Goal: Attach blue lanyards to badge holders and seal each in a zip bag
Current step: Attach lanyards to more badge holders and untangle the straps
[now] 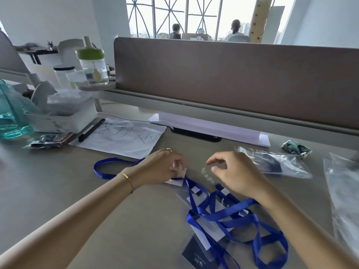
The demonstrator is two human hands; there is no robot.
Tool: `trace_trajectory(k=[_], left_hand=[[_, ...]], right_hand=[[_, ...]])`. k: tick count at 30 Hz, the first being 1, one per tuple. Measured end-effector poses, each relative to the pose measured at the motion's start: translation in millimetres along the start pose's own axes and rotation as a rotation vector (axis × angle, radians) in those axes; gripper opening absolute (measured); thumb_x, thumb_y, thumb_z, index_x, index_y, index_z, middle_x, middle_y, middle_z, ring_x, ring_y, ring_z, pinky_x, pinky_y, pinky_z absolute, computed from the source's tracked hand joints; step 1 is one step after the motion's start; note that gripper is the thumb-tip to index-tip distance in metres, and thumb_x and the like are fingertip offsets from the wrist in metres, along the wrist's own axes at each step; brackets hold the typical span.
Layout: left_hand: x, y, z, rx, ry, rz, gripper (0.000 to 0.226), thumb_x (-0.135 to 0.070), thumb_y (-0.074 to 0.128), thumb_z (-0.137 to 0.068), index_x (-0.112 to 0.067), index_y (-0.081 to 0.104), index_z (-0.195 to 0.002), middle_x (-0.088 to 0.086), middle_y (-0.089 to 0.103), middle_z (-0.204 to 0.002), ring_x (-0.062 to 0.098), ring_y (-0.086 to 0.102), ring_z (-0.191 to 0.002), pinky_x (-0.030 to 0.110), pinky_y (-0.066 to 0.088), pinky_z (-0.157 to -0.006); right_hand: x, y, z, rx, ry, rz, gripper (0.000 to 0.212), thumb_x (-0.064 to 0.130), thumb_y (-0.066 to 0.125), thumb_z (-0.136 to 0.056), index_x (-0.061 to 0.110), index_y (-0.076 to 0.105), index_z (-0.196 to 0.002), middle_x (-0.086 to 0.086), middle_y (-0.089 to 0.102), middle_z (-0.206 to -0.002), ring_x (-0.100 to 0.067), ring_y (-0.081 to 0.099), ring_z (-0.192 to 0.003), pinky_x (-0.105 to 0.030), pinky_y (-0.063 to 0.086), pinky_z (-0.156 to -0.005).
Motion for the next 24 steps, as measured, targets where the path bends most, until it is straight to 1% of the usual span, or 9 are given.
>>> trace_trajectory(k=[3, 6, 10, 14, 16, 18, 20, 22, 24], left_hand=[[6.3, -3.6, -2.6, -0.072, -0.051, 0.106, 0.012, -0.02, 0.065, -0.086, -0.032, 0.068, -0.087, -0.014, 0.064, -0.084, 0.003, 0.058, -0.08, 0.031, 0.052, -0.074], [12.5, -10.8, 0.1, -0.065, -0.106, 0.23, 0.016, -0.02, 0.072, -0.082, -0.032, 0.069, -0.091, -0.013, 0.067, -0.085, 0.005, 0.062, -0.08, 0.034, 0.054, -0.078], [3.4, -5.7, 9.8, 0.222, -0.076, 0.017, 0.059, -0.05, 0.082, -0.067, -0.04, 0.061, -0.121, -0.013, 0.055, -0.109, 0.007, 0.052, -0.102, 0.03, 0.048, -0.09], [-5.4, 2.7, 16.8, 0.39, -0.056, -0.147, 0.09, -0.061, 0.083, -0.059, -0.046, 0.043, -0.138, -0.01, 0.041, -0.122, 0.012, 0.043, -0.114, 0.034, 0.047, -0.096], [-7.7, 2.5, 15.7, 0.331, -0.054, -0.165, 0.082, -0.055, 0.085, -0.062, -0.041, 0.047, -0.133, -0.008, 0.043, -0.116, 0.014, 0.045, -0.109, 0.034, 0.047, -0.09], [-9.0, 1.6, 13.1, 0.252, -0.041, -0.114, 0.07, -0.049, 0.086, -0.065, -0.035, 0.052, -0.125, -0.008, 0.048, -0.107, 0.014, 0.049, -0.098, 0.029, 0.045, -0.078], [-6.3, 3.2, 11.7, 0.216, -0.047, -0.024, 0.068, -0.047, 0.087, -0.066, -0.033, 0.052, -0.122, -0.009, 0.053, -0.101, 0.009, 0.049, -0.087, 0.022, 0.038, -0.065], [-1.9, 3.3, 11.4, 0.188, -0.064, 0.035, 0.072, -0.048, 0.088, -0.064, -0.035, 0.05, -0.123, -0.01, 0.057, -0.1, 0.006, 0.049, -0.085, 0.02, 0.036, -0.064], [4.0, 0.5, 10.9, 0.143, -0.078, 0.049, 0.077, -0.05, 0.088, -0.062, -0.035, 0.049, -0.127, -0.01, 0.058, -0.104, 0.007, 0.052, -0.089, 0.023, 0.041, -0.069]], right_hand=[[11.3, 8.9, -9.0, 0.02, -0.014, -0.039, 0.02, 0.021, 0.062, -0.093, 0.03, 0.073, -0.108, 0.016, 0.072, -0.104, -0.002, 0.066, -0.097, -0.019, 0.051, -0.084], [24.2, 18.9, -19.4, 0.029, -0.044, -0.053, 0.019, 0.02, 0.063, -0.093, 0.029, 0.075, -0.104, 0.017, 0.072, -0.102, -0.001, 0.066, -0.095, -0.027, 0.055, -0.089], [34.5, 29.6, -31.3, 0.037, -0.047, -0.053, 0.017, 0.024, 0.063, -0.092, 0.03, 0.075, -0.103, 0.017, 0.073, -0.1, 0.0, 0.066, -0.095, -0.031, 0.056, -0.091], [34.8, 36.3, -36.6, 0.059, -0.025, -0.032, 0.018, 0.026, 0.063, -0.091, 0.031, 0.074, -0.104, 0.017, 0.073, -0.102, -0.001, 0.065, -0.096, -0.031, 0.055, -0.092], [32.5, 40.1, -36.1, 0.077, -0.011, -0.021, 0.019, 0.025, 0.063, -0.092, 0.031, 0.074, -0.106, 0.016, 0.074, -0.103, -0.001, 0.065, -0.096, -0.029, 0.055, -0.09], [31.3, 43.3, -34.3, 0.093, -0.008, -0.022, 0.017, 0.027, 0.064, -0.091, 0.031, 0.074, -0.105, 0.015, 0.074, -0.102, 0.0, 0.066, -0.092, -0.027, 0.056, -0.086], [32.2, 49.5, -31.7, 0.14, -0.015, -0.028, 0.014, 0.032, 0.069, -0.087, 0.031, 0.073, -0.101, 0.013, 0.074, -0.094, -0.003, 0.068, -0.086, -0.031, 0.058, -0.081], [34.6, 57.4, -28.0, 0.206, -0.024, 0.018, 0.019, 0.035, 0.075, -0.08, 0.03, 0.071, -0.098, 0.012, 0.072, -0.091, -0.007, 0.067, -0.084, -0.034, 0.058, -0.079], [35.2, 59.4, -27.3, 0.194, -0.051, 0.123, 0.02, 0.037, 0.076, -0.078, 0.03, 0.07, -0.095, 0.01, 0.07, -0.09, -0.012, 0.065, -0.085, -0.037, 0.056, -0.079]])
Point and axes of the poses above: each hand's wrist, its own z-axis away from the middle knuckle, its own y-axis out of the palm, x = y × z, the point moved 8 cm from there along -z, towards the middle knuckle
